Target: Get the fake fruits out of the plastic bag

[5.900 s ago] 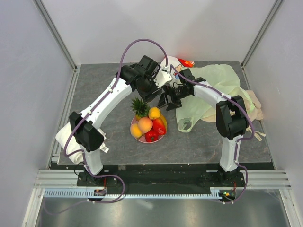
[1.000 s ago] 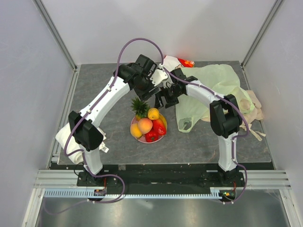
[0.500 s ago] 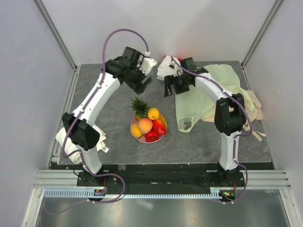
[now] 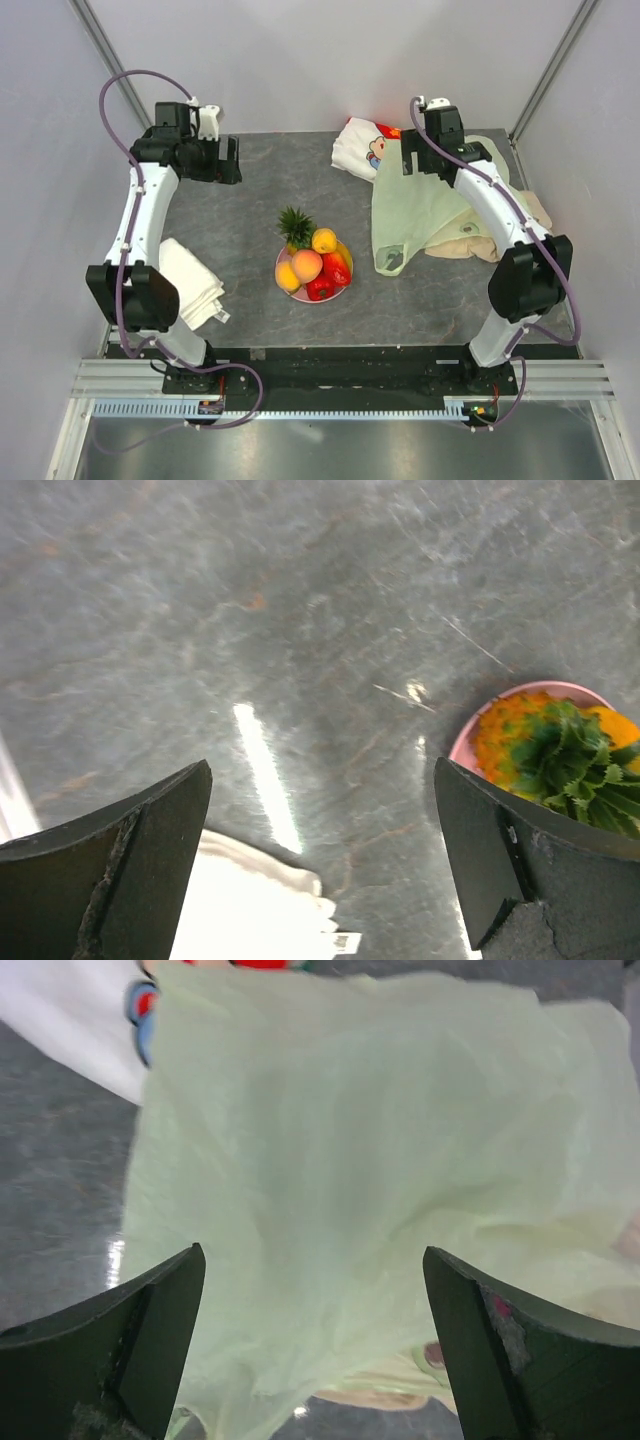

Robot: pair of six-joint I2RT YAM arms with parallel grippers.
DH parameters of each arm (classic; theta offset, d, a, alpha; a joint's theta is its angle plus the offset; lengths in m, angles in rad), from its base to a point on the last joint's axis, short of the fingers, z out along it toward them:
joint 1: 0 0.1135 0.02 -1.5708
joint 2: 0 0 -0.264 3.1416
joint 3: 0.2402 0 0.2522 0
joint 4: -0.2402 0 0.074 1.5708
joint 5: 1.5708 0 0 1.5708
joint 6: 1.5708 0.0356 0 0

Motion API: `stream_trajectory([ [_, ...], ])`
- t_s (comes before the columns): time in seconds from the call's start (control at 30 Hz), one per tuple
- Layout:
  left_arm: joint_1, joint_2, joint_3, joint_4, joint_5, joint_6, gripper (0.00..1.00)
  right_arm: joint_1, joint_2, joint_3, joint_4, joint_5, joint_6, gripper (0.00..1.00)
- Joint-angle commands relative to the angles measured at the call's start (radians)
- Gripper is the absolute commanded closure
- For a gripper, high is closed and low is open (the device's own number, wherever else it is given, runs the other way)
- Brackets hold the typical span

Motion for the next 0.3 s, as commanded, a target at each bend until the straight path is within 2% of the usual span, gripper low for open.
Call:
stream_trajectory([
  [0.0, -0.008, -0.046, -0.048, 0.077, 0.105, -0.080, 0.01, -0.001, -0.072, -0.106, -0.033, 0.225, -0.032, 0.02],
  [0.2, -0.008, -0.084, -0.045, 0.074, 0.145, -0.082, 0.01, -0.001, -0.118, -0.127, -0.088, 0.093, -0.188, 0.02],
  [0.27, -0.008, -0.099, -0.057, 0.075, 0.151, -0.094, 0.01, -0.002, -0.136, -0.113, -0.105, 0.033, -0.176, 0.02],
])
